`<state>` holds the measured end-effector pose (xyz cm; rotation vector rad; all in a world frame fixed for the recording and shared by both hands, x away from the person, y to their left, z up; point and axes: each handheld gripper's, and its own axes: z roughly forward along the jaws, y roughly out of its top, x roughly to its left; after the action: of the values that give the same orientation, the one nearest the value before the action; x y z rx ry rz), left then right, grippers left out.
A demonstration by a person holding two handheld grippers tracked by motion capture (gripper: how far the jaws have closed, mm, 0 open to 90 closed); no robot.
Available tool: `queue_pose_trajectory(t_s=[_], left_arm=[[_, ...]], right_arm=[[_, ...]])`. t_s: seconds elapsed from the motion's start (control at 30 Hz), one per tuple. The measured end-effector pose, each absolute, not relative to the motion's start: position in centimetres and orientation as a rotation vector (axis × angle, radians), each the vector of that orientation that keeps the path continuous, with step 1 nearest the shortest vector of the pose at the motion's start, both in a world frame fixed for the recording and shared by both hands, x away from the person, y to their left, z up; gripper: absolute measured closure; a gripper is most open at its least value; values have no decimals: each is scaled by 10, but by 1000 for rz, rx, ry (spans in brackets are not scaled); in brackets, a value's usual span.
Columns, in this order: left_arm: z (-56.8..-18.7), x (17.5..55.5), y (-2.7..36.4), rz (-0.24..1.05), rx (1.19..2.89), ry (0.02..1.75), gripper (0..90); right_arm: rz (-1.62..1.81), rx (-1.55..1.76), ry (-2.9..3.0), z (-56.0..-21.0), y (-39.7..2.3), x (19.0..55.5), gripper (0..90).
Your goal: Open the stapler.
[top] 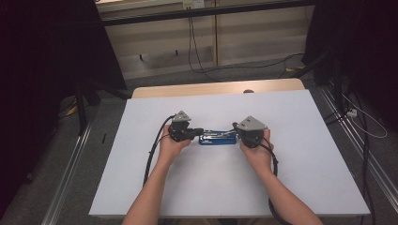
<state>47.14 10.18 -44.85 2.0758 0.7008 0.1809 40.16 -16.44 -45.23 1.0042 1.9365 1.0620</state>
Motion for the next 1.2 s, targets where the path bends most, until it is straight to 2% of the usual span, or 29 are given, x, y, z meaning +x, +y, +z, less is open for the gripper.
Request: queue_pose_trajectory(t_s=[0.23,0.67,0.77,0.87,0.97,1.2], left_arm=[[-449,471,102,177,2073,709,900],[-441,470,104,165,2040,722,894],[-438,469,105,151,2013,747,796],[-432,468,108,163,1995,751,732],[-428,466,109,166,1991,745,657],[-422,462,108,167,1974,775,371]], right_arm=[[1078,1019,1962,-462,-174,400,900],[1110,1032,1983,-453,-182,400,898],[1103,1042,1965,-444,-185,400,782],[1110,1068,1936,-436,-190,400,732],[1102,1130,1898,-430,-199,402,601],[1051,1245,1842,-423,-221,408,395]])
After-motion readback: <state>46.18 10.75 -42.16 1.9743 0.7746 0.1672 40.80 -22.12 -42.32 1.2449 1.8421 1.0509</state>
